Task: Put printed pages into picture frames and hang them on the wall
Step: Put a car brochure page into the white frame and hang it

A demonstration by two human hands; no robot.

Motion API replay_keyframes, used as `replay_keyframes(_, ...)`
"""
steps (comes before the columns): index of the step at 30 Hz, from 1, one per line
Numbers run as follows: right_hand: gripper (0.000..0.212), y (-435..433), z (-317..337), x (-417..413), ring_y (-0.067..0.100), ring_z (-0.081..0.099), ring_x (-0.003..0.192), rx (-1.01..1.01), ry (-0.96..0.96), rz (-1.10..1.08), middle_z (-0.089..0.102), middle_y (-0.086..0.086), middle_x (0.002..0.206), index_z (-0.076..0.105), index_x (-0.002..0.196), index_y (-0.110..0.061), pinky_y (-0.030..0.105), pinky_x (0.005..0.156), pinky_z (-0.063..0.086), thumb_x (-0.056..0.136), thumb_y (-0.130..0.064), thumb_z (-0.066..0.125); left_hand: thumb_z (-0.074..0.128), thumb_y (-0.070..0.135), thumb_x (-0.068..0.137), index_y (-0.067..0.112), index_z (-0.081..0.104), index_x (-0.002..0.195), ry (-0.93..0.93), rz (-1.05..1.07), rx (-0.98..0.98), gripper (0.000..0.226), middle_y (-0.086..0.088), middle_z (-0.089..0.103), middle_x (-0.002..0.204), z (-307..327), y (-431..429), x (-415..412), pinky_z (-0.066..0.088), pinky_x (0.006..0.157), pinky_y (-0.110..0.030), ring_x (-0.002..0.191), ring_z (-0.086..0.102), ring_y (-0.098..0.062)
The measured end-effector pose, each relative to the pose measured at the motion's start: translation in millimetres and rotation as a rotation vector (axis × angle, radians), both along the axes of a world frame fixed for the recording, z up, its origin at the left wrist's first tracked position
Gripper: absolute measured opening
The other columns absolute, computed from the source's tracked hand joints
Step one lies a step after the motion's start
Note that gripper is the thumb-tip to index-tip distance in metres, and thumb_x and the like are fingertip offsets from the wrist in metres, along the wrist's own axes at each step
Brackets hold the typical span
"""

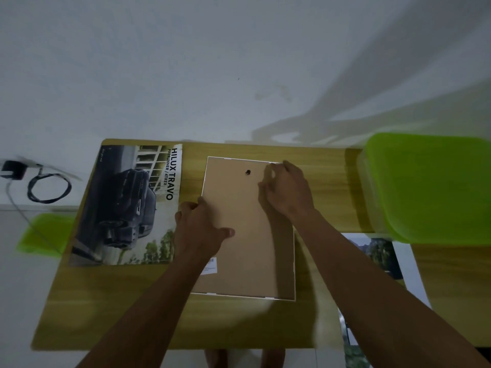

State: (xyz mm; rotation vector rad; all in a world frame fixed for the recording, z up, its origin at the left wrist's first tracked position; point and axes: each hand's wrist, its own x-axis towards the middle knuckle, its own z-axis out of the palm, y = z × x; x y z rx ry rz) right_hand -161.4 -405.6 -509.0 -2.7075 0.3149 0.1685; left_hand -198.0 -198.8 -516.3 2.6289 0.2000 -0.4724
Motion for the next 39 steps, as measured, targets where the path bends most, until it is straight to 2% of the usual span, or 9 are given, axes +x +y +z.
replay_keyframes(5, 0.028, 18, -21, 24, 0.033, 0.039, 0.13, -0.085, -0.068, 0.176, 0.055, 0.012, 0.126, 0.065, 0.101, -0.019, 0.048, 0.1, 0.036, 0.095, -0.042, 0.049, 0.086, 0.053, 0.055, 0.02, 0.044, 0.131, -0.012, -0.013, -0.06, 0.093, -0.011, 0.042, 0.131, -2, 3, 2, 0.042, 0.092, -0.045, 0.121, 0.04, -0.034)
replay_keyframes(9, 0.028, 28, -31, 29, 0.033, 0.04, 0.138, -0.003, -0.088, 0.128, 0.057, 0.011, 0.135, 0.071, 0.109, -0.017, 0.053, 0.108, 0.029, 0.1, -0.029, 0.047, 0.085, 0.053, 0.056, 0.023, 0.041, 0.136, -0.032, -0.02, -0.111, 0.097, -0.009, 0.043, 0.131, -8, 11, 5, 0.041, 0.092, -0.041, 0.121, 0.041, -0.031)
replay_keyframes(14, 0.023, 36, -34, 28, 0.036, 0.054, 0.125, 0.061, -0.171, 0.109, 0.065, 0.019, 0.103, 0.062, 0.094, -0.004, 0.065, 0.103, 0.03, 0.1, -0.016, 0.043, 0.083, 0.047, 0.066, 0.019, 0.038, 0.143, -0.046, 0.041, -0.178, 0.093, -0.007, 0.044, 0.133, -10, 11, 9, 0.04, 0.097, -0.039, 0.124, 0.042, -0.028)
replay_keyframes(20, 0.034, 37, -37, 33, 0.035, 0.045, 0.137, 0.039, -0.199, 0.149, 0.063, 0.021, 0.126, 0.06, 0.115, 0.002, 0.068, 0.108, 0.022, 0.102, -0.019, 0.037, 0.086, 0.041, 0.062, 0.02, 0.038, 0.143, -0.077, 0.079, -0.199, 0.096, -0.006, 0.04, 0.138, -9, 10, 13, 0.038, 0.098, -0.039, 0.125, 0.039, -0.027)
replay_keyframes(26, 0.032, 37, -24, 36, 0.037, 0.046, 0.135, 0.036, -0.225, 0.191, 0.061, 0.026, 0.127, 0.06, 0.11, 0.002, 0.072, 0.106, 0.022, 0.101, -0.017, 0.036, 0.089, 0.034, 0.06, 0.018, 0.038, 0.141, -0.138, 0.117, -0.236, 0.097, -0.005, 0.037, 0.138, -11, 9, 14, 0.037, 0.103, -0.041, 0.126, 0.035, -0.025)
replay_keyframes(32, 0.034, 25, -14, 31, 0.031, 0.03, 0.146, 0.104, -0.194, 0.182, 0.05, 0.015, 0.146, 0.06, 0.124, -0.007, 0.056, 0.113, 0.024, 0.102, -0.027, 0.042, 0.094, 0.028, 0.051, 0.021, 0.039, 0.133, -0.111, 0.196, -0.34, 0.099, -0.002, 0.054, 0.129, -20, 9, 19, 0.046, 0.096, -0.045, 0.119, 0.047, -0.026)
replay_keyframes(35, 0.053, 9, -16, 16, 0.026, 0.03, 0.145, 0.187, -0.159, -0.039, 0.038, 0.011, 0.154, 0.044, 0.143, -0.013, 0.043, 0.116, 0.032, 0.097, -0.037, 0.053, 0.094, 0.029, 0.05, 0.022, 0.039, 0.132, -0.113, 0.217, -0.361, 0.099, -0.002, 0.055, 0.127, -23, 11, 17, 0.047, 0.096, -0.048, 0.118, 0.049, -0.026)
replay_keyframes(37, 0.058, -3, -19, 2, 0.028, 0.04, 0.137, 0.212, -0.057, -0.188, 0.042, 0.012, 0.149, 0.043, 0.142, -0.012, 0.038, 0.106, 0.042, 0.094, -0.041, 0.058, 0.094, 0.028, 0.051, 0.022, 0.04, 0.131, -0.122, 0.225, -0.374, 0.097, -0.002, 0.055, 0.126, -23, 11, 15, 0.047, 0.095, -0.049, 0.118, 0.05, -0.027)
replay_keyframes(39, 0.042, -9, -21, -10, 0.025, 0.057, 0.109, 0.252, 0.02, -0.247, 0.059, 0.009, 0.122, 0.056, 0.118, -0.009, 0.03, 0.083, 0.047, 0.091, -0.04, 0.064, 0.094, 0.028, 0.051, 0.023, 0.041, 0.132, -0.13, 0.229, -0.383, 0.097, -0.002, 0.055, 0.127, -23, 11, 13, 0.047, 0.096, -0.049, 0.118, 0.051, -0.026)
